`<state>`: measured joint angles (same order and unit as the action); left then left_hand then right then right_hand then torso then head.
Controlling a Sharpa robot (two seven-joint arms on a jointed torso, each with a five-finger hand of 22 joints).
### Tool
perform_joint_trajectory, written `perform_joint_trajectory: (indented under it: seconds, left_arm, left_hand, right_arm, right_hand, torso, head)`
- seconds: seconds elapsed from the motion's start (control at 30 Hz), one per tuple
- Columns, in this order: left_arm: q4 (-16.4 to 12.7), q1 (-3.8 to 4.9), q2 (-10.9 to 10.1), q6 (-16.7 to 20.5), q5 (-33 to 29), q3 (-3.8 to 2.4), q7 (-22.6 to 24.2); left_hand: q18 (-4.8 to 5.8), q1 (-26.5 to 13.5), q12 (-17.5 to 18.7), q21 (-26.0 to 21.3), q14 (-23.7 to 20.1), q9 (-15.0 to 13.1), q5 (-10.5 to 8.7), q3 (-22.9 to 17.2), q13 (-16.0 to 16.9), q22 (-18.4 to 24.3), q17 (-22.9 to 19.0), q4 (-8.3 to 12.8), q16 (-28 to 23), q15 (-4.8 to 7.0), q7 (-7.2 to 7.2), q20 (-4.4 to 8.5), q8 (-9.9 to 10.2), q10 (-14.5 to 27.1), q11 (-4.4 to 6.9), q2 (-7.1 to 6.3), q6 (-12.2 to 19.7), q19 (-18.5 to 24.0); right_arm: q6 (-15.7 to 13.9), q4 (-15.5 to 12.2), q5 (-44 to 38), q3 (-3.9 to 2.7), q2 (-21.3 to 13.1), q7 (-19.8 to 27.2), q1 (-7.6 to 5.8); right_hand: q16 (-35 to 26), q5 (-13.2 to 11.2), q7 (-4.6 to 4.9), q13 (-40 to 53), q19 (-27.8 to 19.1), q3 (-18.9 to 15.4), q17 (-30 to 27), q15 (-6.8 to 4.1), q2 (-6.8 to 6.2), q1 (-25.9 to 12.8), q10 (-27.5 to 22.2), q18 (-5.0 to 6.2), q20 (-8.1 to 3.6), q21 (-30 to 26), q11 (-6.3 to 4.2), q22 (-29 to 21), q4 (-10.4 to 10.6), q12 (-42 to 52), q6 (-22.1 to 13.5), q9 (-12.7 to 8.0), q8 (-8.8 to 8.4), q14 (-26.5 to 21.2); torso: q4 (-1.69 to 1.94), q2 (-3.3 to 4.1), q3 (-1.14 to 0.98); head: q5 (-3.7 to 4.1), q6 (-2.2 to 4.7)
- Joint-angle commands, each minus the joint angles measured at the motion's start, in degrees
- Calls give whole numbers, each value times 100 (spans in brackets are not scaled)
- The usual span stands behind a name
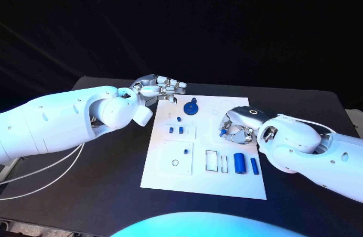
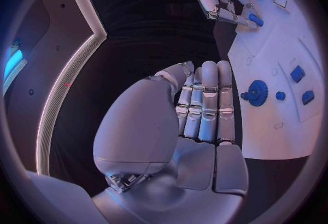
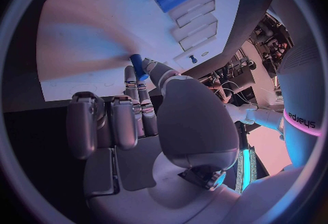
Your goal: Assemble the parts on the task board
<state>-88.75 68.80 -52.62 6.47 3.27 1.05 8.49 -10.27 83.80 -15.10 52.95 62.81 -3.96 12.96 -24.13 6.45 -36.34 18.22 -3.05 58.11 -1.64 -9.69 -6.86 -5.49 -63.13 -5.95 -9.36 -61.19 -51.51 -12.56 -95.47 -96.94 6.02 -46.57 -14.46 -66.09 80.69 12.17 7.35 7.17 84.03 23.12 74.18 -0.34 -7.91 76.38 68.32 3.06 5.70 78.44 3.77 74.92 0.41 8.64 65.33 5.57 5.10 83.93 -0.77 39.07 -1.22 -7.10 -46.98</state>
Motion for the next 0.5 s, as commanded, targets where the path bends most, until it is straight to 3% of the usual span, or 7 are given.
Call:
perform_joint_trajectory:
  seconds: [0.03,0.27,0.5]
  left_arm:
    - [-16,2,5,-118,-24,-3,11]
    - [-17,2,4,-107,-24,-3,8]
    - [-14,2,2,-100,-24,-3,8]
  left_hand:
    - [-25,-43,-26,-19,-43,5,-22,28,-9,8,-8,11,-38,-14,-9,-30,-17,31,-6,6,46,25]
    - [-25,-43,-26,-19,-43,5,-22,28,-9,8,-8,11,-38,-14,-9,-30,-17,31,-6,6,46,25]
    - [-26,-41,-31,-22,-44,5,-22,27,-9,9,-8,17,-38,-13,-9,-30,-17,34,-5,9,49,25]
  right_arm:
    - [85,21,-93,3,16,-24,14]
    - [41,49,-155,5,45,-45,42]
    - [-262,-41,-228,5,-8,-44,50]
  right_hand:
    - [30,-41,2,-4,137,47,8,-40,58,19,51,-56,-35,30,-6,1077,5,16,75,17,50,315]
    - [34,-72,-25,-5,141,75,9,-55,82,31,93,-58,-49,37,-27,1083,-3,12,148,41,82,316]
    - [46,-78,-67,-1,168,126,19,-86,125,64,185,-71,-75,98,-63,1111,-28,17,243,81,123,320]
  torso:
    - [2,1,3]
    - [4,-2,4]
    - [2,-3,3]
  head:
    - [-1,-5]
    - [-16,-17]
    - [-20,-19]
